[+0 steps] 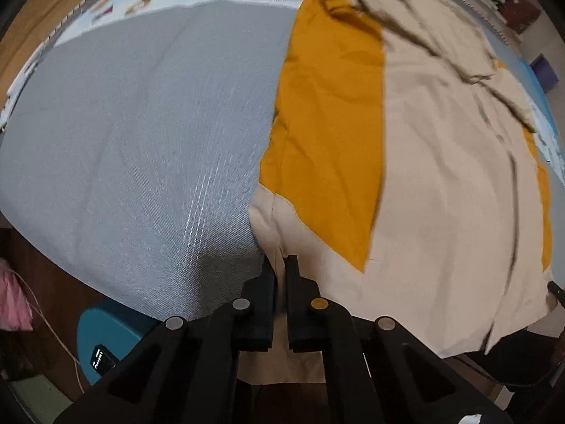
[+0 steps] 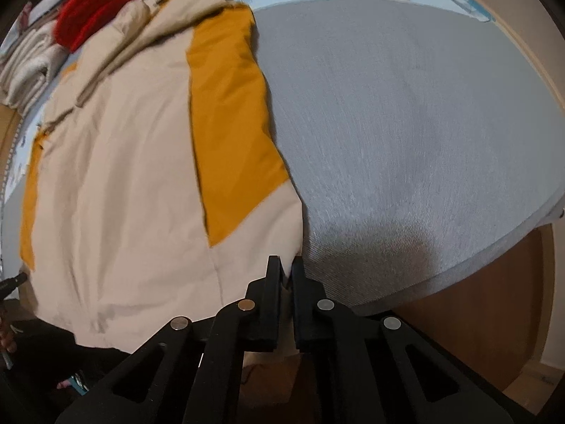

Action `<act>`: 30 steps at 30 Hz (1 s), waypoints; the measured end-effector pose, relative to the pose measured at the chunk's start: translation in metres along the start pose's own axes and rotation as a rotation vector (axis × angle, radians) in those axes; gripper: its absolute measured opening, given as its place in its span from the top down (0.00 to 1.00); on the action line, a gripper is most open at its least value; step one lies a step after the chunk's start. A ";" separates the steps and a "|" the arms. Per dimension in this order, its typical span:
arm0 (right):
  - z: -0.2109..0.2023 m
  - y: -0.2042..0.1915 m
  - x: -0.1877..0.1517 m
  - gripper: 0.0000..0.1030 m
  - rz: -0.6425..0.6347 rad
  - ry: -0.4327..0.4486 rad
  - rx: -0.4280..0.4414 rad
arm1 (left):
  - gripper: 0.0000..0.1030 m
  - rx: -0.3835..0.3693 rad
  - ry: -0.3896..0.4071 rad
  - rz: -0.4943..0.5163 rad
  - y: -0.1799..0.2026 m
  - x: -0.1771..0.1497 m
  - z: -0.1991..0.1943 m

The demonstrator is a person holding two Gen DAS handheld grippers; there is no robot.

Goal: Fold large clothes
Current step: 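Grasp the jacket hem with both tools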

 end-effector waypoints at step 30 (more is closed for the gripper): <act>-0.181 -0.009 0.014 1.00 0.037 0.277 0.248 | 1.00 -0.356 0.186 0.128 0.031 0.013 -0.162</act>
Point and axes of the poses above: each gripper's, at about its wrist camera, not at the fingertips, and z roughly the way its jaws point, y to its right, x to its top, the point moved 9 cm from there along z, roughly the way its jaws point, and after that the axes turned 10 degrees about y, right-handed, at the moved point
